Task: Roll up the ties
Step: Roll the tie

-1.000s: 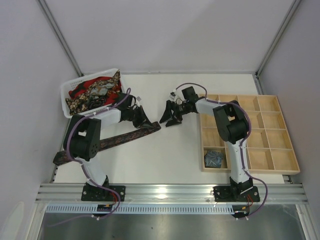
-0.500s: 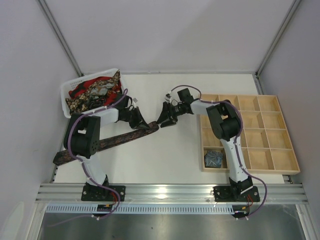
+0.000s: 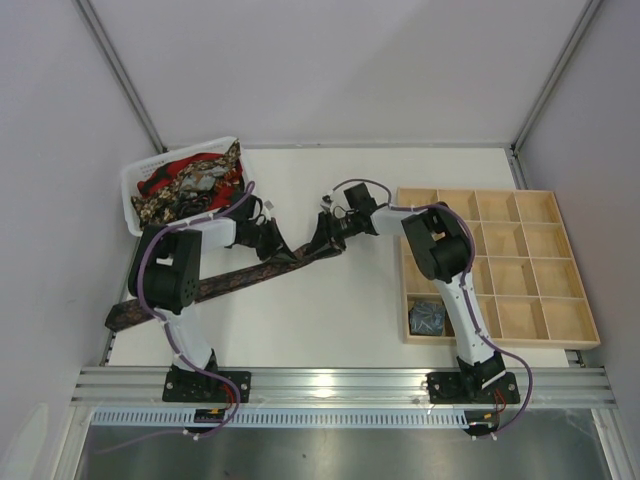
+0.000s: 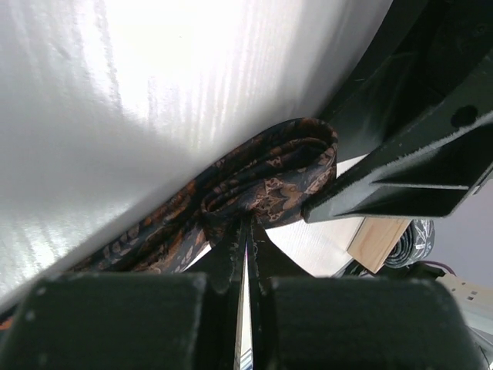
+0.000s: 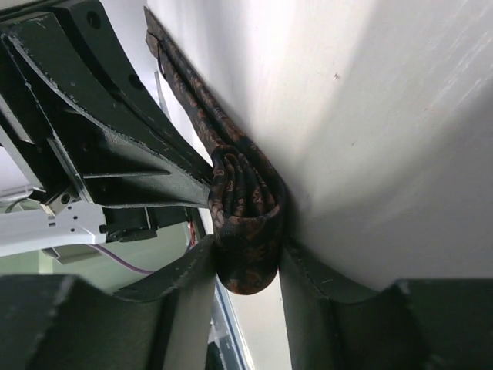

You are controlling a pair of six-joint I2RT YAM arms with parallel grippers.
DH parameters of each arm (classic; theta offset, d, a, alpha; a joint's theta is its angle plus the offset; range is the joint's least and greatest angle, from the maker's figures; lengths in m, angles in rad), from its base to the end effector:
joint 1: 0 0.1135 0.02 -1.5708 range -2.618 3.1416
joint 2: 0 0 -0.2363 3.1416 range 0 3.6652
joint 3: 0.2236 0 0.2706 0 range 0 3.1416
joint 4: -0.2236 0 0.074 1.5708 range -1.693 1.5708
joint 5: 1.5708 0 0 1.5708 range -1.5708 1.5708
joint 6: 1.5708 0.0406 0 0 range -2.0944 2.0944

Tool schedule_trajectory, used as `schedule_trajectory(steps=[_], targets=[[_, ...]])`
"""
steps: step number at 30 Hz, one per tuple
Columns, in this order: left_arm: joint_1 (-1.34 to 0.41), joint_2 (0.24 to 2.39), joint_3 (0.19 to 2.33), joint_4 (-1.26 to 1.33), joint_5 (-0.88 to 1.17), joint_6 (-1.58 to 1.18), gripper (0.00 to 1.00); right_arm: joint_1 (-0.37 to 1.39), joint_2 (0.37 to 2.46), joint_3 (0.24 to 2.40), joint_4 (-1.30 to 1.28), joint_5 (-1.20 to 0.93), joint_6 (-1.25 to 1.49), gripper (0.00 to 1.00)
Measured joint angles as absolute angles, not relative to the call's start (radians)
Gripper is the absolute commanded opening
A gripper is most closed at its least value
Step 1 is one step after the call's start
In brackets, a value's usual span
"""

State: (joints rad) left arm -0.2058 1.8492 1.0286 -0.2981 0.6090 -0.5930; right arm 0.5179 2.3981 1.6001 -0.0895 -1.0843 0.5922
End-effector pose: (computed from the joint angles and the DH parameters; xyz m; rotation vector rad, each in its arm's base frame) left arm 0.3434 -0.0954 0.0921 -0.3371 2.7620 -1.0518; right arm 0.3991 0.2687 0.0543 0.4451 -2.5342 -1.7594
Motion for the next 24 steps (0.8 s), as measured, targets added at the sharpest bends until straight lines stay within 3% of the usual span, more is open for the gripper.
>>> schedule_trajectory(steps=[3, 9, 24], targets=[[-0.198, 1.857, 1.029, -0.298, 0.609, -0.588, 0.03, 0.519, 2.410, 1.602, -0.069, -1.081, 0.630, 0.33], [-0.195, 1.874, 1.053, -0.332, 0.607, -0.548, 0.02, 0.522, 2.413, 1.608, -0.073, -1.028, 0.654, 0.02], [-0.355, 1.929, 1.132, -0.351, 0.605, -0.577, 0.02, 0.516, 2.236, 1.629, -0.549, -0.743, 0.415, 0.00]])
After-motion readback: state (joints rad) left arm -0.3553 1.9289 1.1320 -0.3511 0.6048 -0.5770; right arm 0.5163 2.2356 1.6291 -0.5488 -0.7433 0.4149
